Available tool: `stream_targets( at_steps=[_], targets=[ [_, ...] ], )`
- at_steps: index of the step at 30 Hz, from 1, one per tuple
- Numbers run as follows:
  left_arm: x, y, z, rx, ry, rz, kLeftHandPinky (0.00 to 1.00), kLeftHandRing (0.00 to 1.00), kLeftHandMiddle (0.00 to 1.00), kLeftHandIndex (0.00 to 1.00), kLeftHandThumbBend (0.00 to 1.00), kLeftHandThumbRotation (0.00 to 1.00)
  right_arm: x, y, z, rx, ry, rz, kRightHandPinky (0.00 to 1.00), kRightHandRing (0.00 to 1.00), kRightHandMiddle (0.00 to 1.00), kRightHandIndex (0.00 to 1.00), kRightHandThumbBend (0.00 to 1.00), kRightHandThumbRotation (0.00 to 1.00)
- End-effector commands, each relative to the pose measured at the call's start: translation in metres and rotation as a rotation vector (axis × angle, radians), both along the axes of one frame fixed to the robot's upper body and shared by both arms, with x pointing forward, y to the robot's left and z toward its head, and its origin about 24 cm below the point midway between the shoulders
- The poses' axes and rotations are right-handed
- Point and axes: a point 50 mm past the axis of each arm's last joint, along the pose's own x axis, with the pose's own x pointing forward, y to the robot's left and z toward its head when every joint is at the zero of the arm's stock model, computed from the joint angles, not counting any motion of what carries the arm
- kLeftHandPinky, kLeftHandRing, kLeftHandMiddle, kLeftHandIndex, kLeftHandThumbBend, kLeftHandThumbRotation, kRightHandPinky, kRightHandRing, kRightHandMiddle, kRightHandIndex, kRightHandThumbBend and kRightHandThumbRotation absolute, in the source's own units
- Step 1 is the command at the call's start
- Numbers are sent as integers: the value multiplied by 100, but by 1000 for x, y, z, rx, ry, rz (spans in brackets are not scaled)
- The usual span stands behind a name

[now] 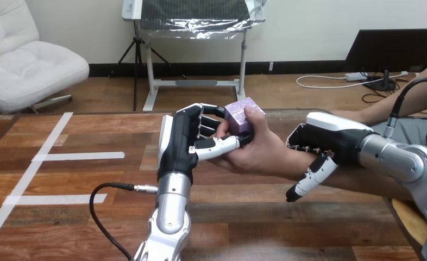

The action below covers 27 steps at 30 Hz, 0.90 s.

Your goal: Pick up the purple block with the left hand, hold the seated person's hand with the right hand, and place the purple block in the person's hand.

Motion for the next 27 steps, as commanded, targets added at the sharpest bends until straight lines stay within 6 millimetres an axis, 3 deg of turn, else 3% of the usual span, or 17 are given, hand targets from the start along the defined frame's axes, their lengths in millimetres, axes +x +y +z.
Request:
stream_targets(
  at_steps=[1,22,27],
  targets=[
    [0,-10,4,6,-15,-48,34,42,45,47,66,0,-2,22,-2,91,-10,62,30,37,44,46,89,20],
    [-4,-8,3,35,-11,-69,36,43,47,47,66,0,-4,21,-3,90,-5,65,32,39,46,47,89,22],
    [-5,-6,2,53,4,-95,38,47,50,52,65,3,-5,20,-3,94,2,65,32,39,46,47,90,23]
  ],
)
